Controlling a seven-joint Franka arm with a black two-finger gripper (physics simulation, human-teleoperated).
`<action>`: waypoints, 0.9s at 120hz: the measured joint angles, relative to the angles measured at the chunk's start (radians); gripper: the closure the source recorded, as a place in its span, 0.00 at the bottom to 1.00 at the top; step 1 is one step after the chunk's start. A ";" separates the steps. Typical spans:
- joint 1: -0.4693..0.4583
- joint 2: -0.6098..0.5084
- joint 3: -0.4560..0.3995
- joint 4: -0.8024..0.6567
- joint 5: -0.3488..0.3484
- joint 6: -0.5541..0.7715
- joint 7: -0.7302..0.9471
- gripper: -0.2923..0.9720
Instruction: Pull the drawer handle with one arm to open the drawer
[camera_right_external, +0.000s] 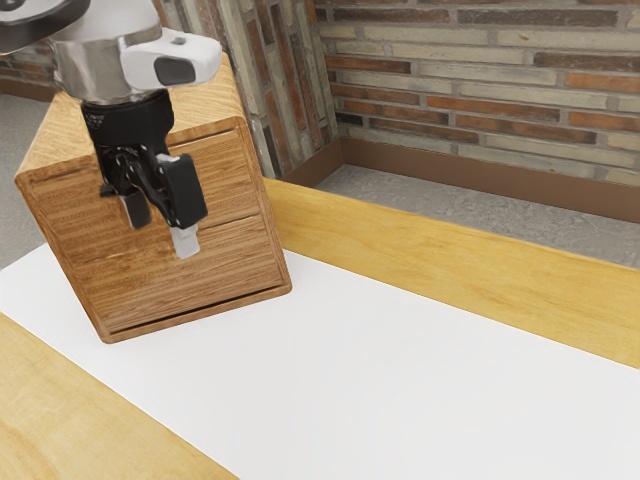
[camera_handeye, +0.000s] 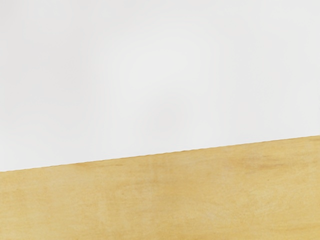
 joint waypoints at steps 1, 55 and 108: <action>0.000 0.000 0.001 -0.001 0.000 0.016 0.002 0.23; 0.008 0.012 0.162 0.047 -0.060 0.272 0.201 0.23; -0.003 -0.184 0.197 -0.309 0.030 0.353 0.614 0.23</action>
